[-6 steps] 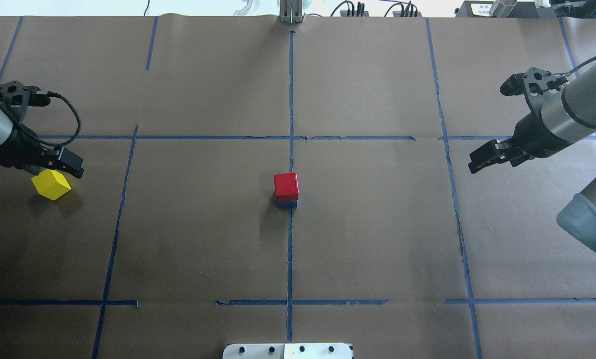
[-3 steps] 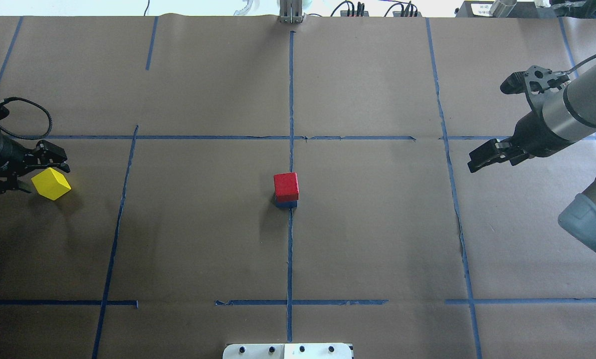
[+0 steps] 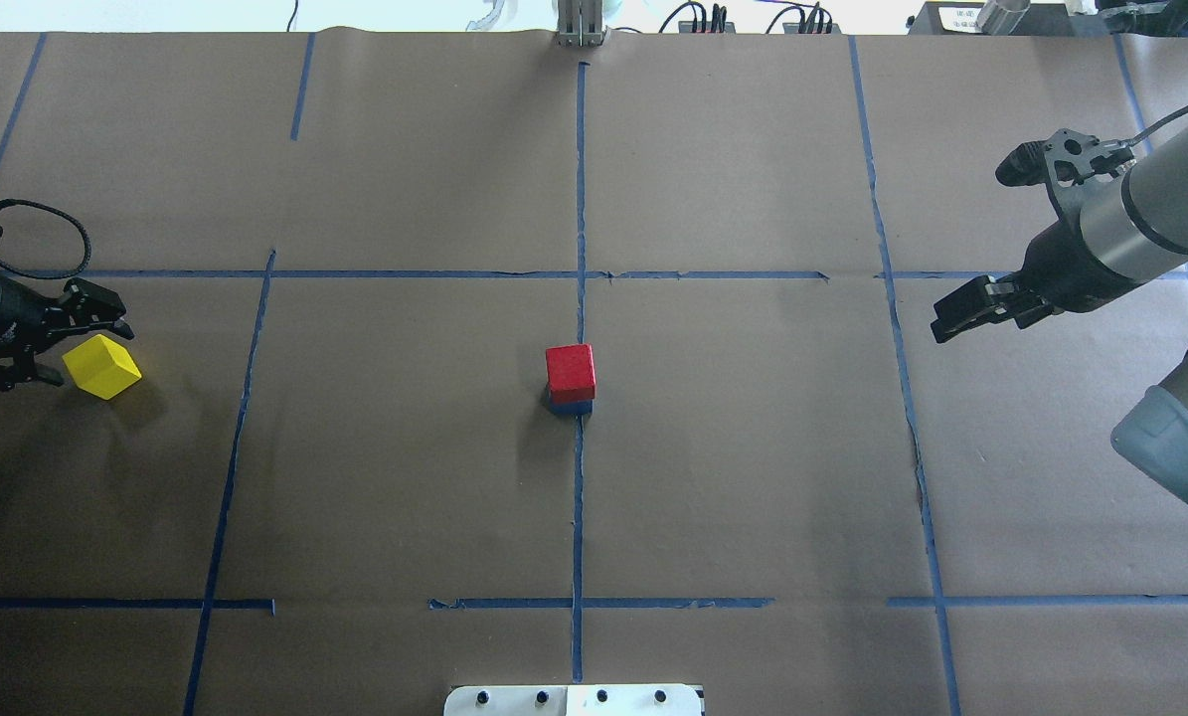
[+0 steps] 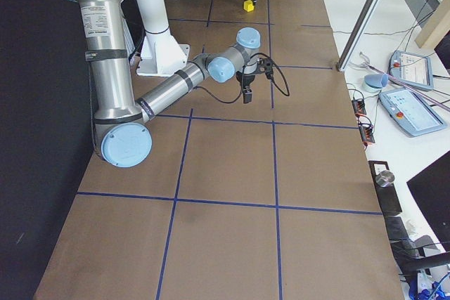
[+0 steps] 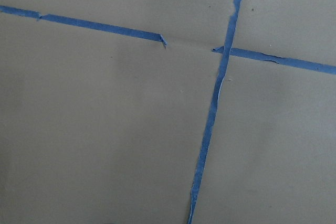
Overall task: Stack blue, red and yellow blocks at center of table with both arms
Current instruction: 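Lower the left gripper onto the yellow cube and close on it, then carry the yellow cube with the left gripper onto the red cube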
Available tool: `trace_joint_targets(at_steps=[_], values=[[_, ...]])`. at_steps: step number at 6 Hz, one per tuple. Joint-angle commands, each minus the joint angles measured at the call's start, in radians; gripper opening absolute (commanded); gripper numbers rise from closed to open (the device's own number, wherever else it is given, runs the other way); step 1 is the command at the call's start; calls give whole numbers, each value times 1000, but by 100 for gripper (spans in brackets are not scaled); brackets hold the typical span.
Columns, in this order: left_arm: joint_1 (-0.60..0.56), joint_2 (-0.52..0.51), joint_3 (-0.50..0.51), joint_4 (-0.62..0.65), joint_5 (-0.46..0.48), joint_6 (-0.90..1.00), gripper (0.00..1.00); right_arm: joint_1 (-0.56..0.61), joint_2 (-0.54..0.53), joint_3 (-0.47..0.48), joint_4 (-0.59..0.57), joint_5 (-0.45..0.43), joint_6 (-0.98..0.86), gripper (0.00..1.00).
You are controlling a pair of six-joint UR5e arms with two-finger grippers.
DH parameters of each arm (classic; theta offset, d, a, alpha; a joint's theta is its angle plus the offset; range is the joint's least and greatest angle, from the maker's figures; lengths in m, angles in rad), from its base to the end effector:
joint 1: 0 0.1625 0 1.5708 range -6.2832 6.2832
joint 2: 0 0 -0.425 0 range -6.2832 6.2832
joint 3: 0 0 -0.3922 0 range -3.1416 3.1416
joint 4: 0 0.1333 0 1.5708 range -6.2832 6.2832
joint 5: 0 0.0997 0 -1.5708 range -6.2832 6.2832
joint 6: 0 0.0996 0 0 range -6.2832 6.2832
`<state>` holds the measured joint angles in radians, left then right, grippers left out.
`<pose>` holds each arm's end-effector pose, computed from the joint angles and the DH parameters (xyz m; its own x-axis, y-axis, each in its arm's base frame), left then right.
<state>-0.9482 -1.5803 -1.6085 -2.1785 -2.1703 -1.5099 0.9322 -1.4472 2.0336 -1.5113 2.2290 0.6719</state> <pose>0.2435 -0.4714 0.5735 0.4903 -0.5968 -0.6352 0.4413 0.7984 -0.4096 -0.2436 -0.4495 0.3701 0.6217 -0.2013 0.7570 0.1138 0.9794 0.1670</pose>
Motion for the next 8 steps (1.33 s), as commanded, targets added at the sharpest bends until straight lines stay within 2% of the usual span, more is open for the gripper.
trace_joint_targets(at_steps=[1,2,3,4,5,7,8], values=[[3,-3,16,-3,10,-1,99,0,1,3,-1,1,0,100],[5,-10,21,-3,10,-1,92,0,1,3,-1,3,0,100],[6,-14,24,-3,10,-3,76,0,1,3,-1,3,0,100],[6,-17,22,5,10,-9,26,-1,-1,3,-1,3,0,100],[8,-38,15,25,3,-9,0,-1,-4,2,-1,1,0,100],[26,-188,-159,268,3,-6,0,14,2,2,-1,11,-2,100],[140,-243,-263,332,12,-4,0,42,2,0,-1,30,-2,100]])
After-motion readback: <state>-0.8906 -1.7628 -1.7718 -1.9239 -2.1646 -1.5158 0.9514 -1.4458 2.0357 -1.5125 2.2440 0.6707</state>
